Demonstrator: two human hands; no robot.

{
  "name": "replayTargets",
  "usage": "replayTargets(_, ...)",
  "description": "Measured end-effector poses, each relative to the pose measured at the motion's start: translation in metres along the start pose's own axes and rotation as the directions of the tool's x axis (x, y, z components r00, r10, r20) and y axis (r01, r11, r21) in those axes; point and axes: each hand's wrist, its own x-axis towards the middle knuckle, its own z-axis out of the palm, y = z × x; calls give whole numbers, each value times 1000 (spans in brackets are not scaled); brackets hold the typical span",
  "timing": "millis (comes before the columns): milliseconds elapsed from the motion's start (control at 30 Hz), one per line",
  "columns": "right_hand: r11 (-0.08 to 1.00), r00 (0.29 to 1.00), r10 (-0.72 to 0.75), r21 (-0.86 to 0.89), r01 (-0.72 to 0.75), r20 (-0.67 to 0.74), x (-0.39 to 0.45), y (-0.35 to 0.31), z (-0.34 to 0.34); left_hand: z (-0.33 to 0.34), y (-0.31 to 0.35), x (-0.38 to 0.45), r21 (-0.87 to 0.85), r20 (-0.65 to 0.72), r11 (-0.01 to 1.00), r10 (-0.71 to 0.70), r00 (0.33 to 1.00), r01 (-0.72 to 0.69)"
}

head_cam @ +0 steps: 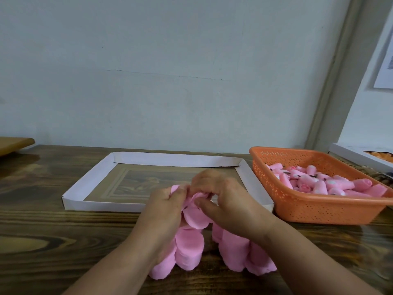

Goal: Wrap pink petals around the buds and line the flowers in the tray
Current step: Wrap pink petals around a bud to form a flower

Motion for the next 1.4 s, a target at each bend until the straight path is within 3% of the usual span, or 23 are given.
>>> replayTargets(167, 1000, 999, 25, 17, -25, 22, 0, -2, 2, 0, -3, 0, 27, 24, 999, 21, 999, -22)
replayTargets(433, 979, 981, 190, 78, -187, -32, 0, -2, 7, -6, -6, 5, -134, 180, 991, 23, 983, 1)
replayTargets(600, 981, 985, 171, 88, -172, 19, 0, -4, 5, -4, -6, 12, -222, 150, 972, -39, 988, 72)
replayTargets(700, 955, 969, 247, 176, -239, -26, 0, 0, 6, -6, -5, 11, -286, 155, 952, -66, 986, 109)
replayTargets(867, 833, 888, 450, 405, -377, -98, 1, 6, 5, -10, 5, 4, -223, 184, 966, -86, 979, 127)
replayTargets(1033, 858, 889, 440, 350, -375, -125, 1, 6, 9, -4, 4, -4, -95, 183, 994, -40, 982, 58)
replayTargets(1200, 828, 883, 462, 398, -396, -84, 0, 6, 6, 0, 0, -1, -63, 96, 996, -60, 994, 67)
replayTargets(1400, 743, 892, 443, 519, -423, 93, -2, 7, -5, 1, -1, 0, -135, 42, 984, -108, 993, 113)
